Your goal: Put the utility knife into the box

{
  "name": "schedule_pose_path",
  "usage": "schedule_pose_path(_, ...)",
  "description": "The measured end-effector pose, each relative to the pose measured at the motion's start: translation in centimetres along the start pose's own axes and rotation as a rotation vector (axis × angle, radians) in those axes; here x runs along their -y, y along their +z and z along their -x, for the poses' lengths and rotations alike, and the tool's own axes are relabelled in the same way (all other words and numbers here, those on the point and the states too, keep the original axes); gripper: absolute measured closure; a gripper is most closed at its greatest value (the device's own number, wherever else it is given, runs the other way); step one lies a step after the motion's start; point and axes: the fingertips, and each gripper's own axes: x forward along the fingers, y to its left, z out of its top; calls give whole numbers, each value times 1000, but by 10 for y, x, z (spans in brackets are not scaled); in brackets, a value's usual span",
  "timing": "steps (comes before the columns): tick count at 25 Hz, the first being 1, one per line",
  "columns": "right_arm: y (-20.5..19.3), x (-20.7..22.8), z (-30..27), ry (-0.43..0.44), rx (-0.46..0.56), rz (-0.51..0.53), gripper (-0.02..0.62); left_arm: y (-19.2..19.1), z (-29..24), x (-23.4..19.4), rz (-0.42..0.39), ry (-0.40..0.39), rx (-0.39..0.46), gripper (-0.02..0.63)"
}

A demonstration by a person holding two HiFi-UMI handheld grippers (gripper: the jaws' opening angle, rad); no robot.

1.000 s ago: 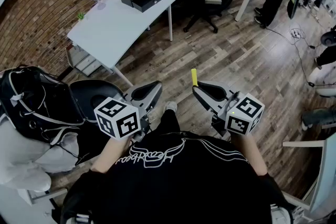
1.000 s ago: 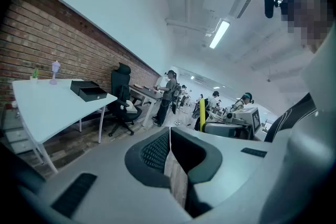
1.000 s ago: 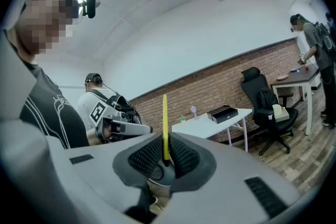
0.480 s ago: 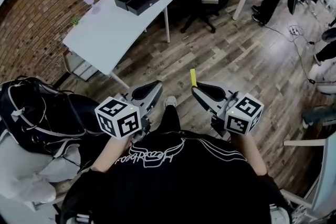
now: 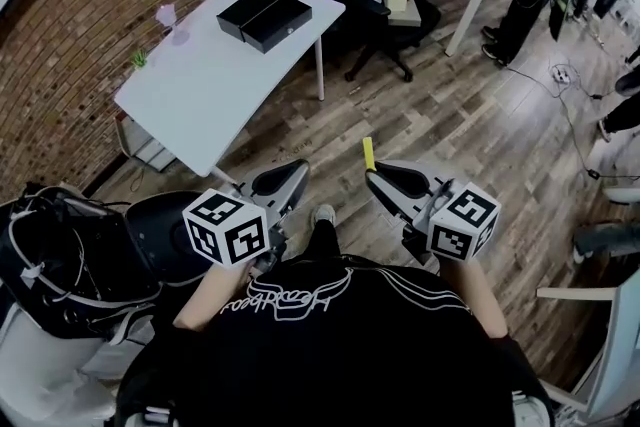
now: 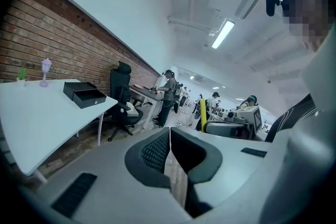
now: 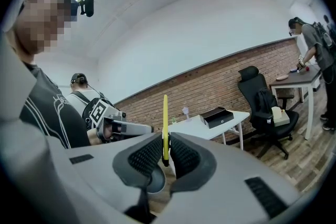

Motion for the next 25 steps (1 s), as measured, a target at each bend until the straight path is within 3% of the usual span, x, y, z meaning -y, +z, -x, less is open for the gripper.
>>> schedule_pose_path(12,30,109,-98,-30,-94,-42,545,51,-77,-116,81,5,-42,574)
schedule_pose_path(25,65,183,-221,47,-189,3,543,113,-115,-244,133,84,1,574)
